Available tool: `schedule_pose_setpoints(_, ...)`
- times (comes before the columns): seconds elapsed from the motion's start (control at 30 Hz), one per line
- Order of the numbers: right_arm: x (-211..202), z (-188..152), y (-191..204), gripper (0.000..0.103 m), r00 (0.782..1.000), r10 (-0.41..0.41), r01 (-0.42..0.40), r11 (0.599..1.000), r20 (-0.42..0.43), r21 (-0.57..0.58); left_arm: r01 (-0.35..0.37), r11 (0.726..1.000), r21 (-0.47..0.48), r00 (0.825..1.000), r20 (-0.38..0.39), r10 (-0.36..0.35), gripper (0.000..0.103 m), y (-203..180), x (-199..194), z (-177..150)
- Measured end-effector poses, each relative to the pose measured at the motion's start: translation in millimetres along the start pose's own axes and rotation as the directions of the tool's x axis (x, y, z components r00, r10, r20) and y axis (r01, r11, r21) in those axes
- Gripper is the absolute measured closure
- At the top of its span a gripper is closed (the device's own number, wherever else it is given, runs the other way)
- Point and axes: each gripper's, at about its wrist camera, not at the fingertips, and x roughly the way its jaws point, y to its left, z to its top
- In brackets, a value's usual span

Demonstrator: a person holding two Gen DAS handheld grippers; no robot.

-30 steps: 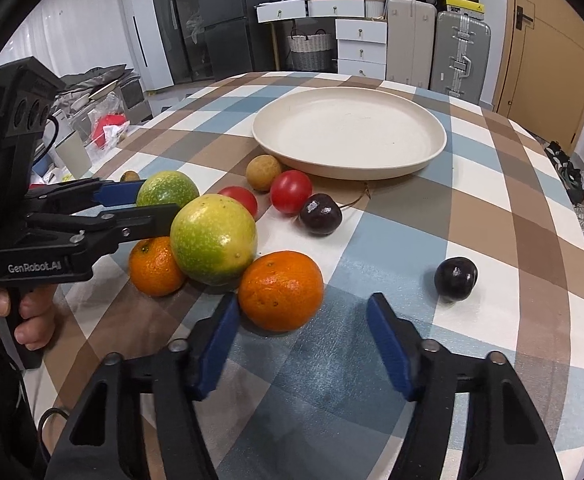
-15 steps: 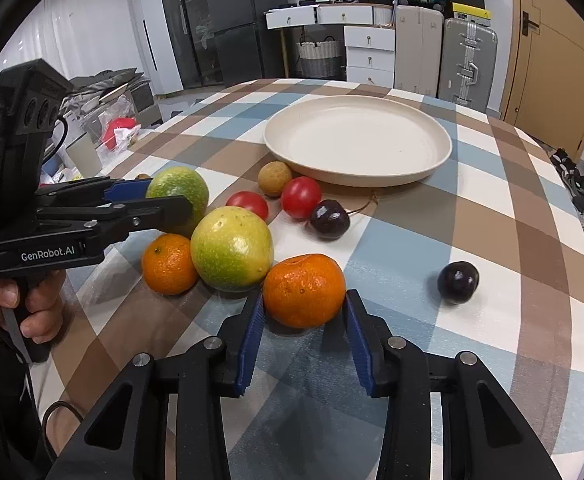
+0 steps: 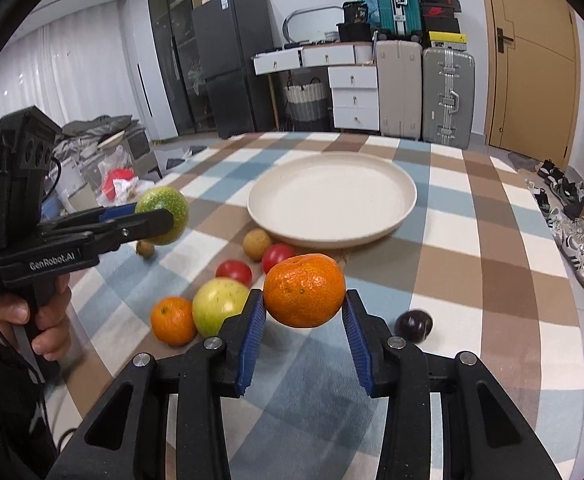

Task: Organize fruits
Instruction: 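Carry the pomelo and orange onto the white plate and release both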

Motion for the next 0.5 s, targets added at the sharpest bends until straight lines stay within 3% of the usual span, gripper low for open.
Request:
schedule_pose_setpoints(0.27, -5, 31, -11, 0.063, 0.998, 0.010, -0.012, 0.999, 0.061, 0.041, -0.027, 0.999, 0.022, 0.999, 0.048, 0.026, 0.056, -6, 1, 25)
schedule_pose_setpoints(0.5, 8, 50, -25, 0.063, 0.997, 0.005, -0.010, 0.998, 0.074, 0.061, -0.001, 1.000, 0.008, 0.999, 0.053, 0.001, 0.056, -5, 15, 36)
